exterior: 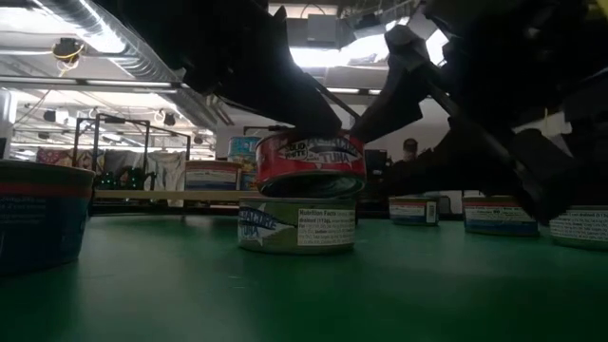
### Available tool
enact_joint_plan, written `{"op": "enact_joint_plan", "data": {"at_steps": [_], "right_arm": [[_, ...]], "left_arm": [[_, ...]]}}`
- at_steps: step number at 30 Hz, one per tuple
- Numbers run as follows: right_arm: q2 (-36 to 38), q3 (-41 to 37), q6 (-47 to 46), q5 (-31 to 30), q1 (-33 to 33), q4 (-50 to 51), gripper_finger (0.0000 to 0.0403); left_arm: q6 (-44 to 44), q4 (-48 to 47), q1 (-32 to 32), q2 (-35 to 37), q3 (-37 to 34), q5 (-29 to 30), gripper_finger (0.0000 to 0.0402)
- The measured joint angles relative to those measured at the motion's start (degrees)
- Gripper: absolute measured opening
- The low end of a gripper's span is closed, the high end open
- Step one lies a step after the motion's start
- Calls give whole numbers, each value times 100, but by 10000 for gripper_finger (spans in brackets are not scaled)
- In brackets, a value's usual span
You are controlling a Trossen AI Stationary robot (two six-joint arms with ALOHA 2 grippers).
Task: Stack canned seafood by type on shelf
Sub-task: Put the red tuna can on the shelf
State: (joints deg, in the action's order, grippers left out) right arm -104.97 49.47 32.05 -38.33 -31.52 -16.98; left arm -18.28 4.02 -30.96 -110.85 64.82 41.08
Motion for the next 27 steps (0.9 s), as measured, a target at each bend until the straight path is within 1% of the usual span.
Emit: {"op": "enact_joint_plan", "data": {"at_steps": [12,19,25,27], "right_arm": [[0,0,-2,-10,6,-19,257],[-79,-4,126,-12,4,-396,257],[-414,-7,384,2,-1,-808,257],[-466,-7,396,-78,2,-925,257]], "left_arm": [[-118,-7,0,0,0,0,1],[-129,10,0,0,0,-2,1],[-129,23,0,0,0,-6,2],[-131,23,0,0,0,-7,1]]}}
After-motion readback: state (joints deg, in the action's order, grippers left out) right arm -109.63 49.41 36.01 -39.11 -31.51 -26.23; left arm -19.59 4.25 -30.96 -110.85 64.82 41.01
